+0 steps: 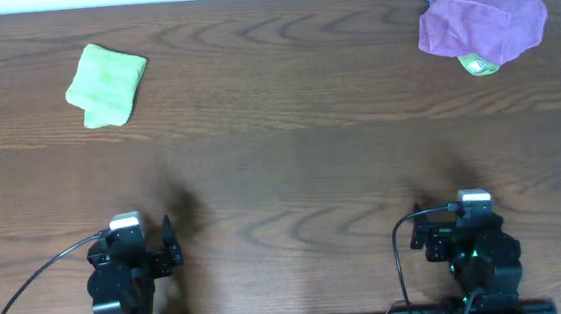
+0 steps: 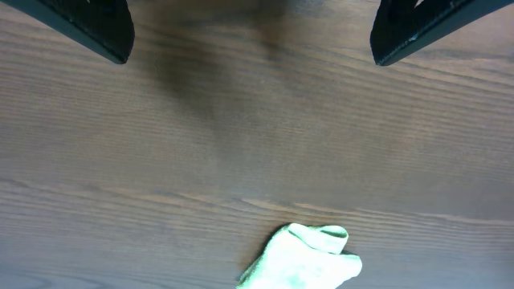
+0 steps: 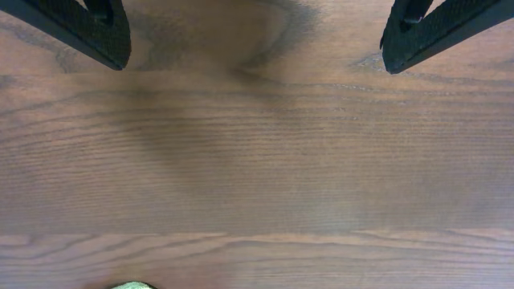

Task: Fold the cloth

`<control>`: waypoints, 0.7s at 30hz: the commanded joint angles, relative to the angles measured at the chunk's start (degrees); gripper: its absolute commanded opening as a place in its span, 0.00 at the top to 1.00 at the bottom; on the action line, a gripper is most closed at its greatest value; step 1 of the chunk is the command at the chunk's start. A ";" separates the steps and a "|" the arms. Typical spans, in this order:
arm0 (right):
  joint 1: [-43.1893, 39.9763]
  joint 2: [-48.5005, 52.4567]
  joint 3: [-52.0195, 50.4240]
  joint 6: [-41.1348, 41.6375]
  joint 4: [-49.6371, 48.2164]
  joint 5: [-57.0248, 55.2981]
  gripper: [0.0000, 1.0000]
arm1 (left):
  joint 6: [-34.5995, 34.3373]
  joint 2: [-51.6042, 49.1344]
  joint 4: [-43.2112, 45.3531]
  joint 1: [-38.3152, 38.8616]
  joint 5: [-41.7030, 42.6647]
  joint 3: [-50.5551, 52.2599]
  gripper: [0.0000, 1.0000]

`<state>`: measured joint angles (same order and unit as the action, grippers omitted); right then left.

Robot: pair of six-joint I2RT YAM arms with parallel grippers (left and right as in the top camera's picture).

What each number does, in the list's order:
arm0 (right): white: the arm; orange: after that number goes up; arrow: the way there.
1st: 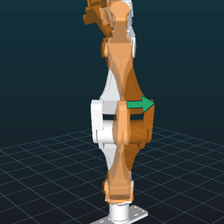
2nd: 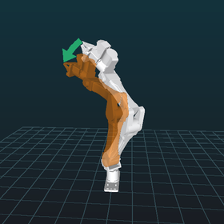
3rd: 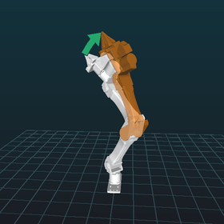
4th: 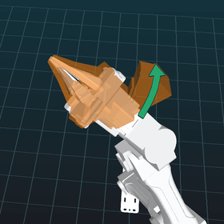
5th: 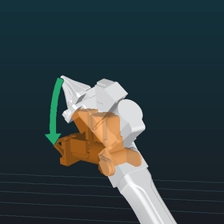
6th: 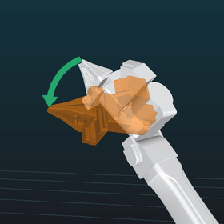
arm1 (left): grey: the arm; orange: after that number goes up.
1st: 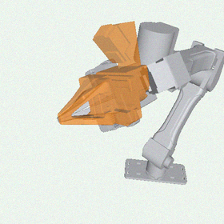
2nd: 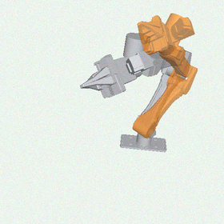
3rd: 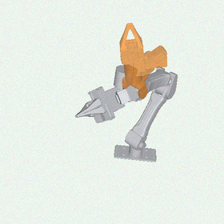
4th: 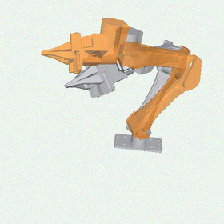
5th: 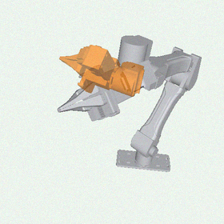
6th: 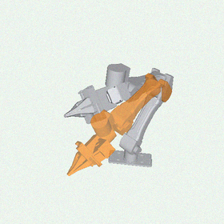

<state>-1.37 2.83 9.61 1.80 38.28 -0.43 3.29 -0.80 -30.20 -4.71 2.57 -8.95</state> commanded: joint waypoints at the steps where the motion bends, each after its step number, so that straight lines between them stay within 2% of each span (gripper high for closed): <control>1: -0.48 -0.72 -0.66 -1.25 0.50 0.63 0.01 | 1.01 0.55 0.02 0.28 -0.85 0.74 0.05; 18: -0.48 -0.72 -0.66 -1.14 0.35 0.70 0.01 | 1.01 0.55 0.02 0.28 -0.85 0.74 0.05; 21: -0.50 -0.37 0.55 1.25 0.33 0.68 0.01 | 1.01 0.55 0.02 0.28 -0.85 0.74 0.05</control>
<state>-1.37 2.83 9.65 1.91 38.22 -0.43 3.29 -0.80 -30.22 -4.71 2.57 -8.95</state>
